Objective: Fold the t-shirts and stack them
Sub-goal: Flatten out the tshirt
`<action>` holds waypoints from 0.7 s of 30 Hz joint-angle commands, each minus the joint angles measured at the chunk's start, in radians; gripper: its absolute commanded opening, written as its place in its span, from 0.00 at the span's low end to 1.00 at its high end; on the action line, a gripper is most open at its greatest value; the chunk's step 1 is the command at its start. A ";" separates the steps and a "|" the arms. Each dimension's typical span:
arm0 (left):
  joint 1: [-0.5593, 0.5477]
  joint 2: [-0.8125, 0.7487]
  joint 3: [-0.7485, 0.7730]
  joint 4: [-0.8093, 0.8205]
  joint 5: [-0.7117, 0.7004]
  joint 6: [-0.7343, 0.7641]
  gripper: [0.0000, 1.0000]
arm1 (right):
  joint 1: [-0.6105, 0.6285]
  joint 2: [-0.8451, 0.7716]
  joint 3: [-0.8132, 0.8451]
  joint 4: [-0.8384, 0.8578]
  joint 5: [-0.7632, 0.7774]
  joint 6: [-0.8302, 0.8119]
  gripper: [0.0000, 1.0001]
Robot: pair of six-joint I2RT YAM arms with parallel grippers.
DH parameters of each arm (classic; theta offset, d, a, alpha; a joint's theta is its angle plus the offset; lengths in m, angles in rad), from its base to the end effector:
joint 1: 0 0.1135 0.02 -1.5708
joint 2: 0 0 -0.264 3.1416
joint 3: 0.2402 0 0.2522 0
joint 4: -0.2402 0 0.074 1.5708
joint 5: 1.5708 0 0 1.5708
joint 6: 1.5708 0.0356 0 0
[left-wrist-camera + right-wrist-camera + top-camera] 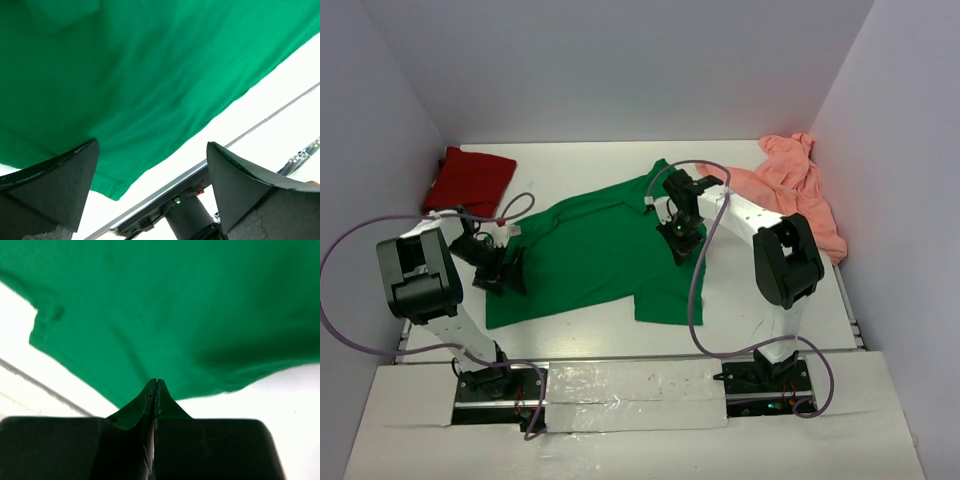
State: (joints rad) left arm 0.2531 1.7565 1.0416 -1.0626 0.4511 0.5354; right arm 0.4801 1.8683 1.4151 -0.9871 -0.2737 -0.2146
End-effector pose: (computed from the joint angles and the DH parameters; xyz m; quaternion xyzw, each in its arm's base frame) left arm 0.2665 0.0529 0.1539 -0.1136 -0.9631 0.2440 0.0074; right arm 0.3131 0.1739 0.2052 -0.3449 0.9265 0.1435 0.0460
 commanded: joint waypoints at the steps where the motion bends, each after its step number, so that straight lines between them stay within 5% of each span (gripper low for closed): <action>1: 0.023 0.035 0.113 0.010 0.009 0.078 0.99 | 0.005 -0.046 -0.013 0.131 -0.002 0.007 0.00; 8: 0.035 -0.040 0.261 0.052 0.326 0.068 0.99 | 0.011 -0.055 -0.088 0.352 0.013 0.024 0.00; 12: 0.038 -0.112 0.287 0.173 0.550 -0.035 0.99 | 0.015 0.061 -0.044 0.303 0.021 0.037 0.00; 21: 0.040 -0.327 0.192 0.454 0.538 -0.279 0.99 | 0.023 0.164 -0.059 0.191 0.106 0.046 0.00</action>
State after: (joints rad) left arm 0.2867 1.5135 1.2510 -0.7296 0.9512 0.3443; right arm 0.4889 1.9869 1.3689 -0.7212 -0.2440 -0.1703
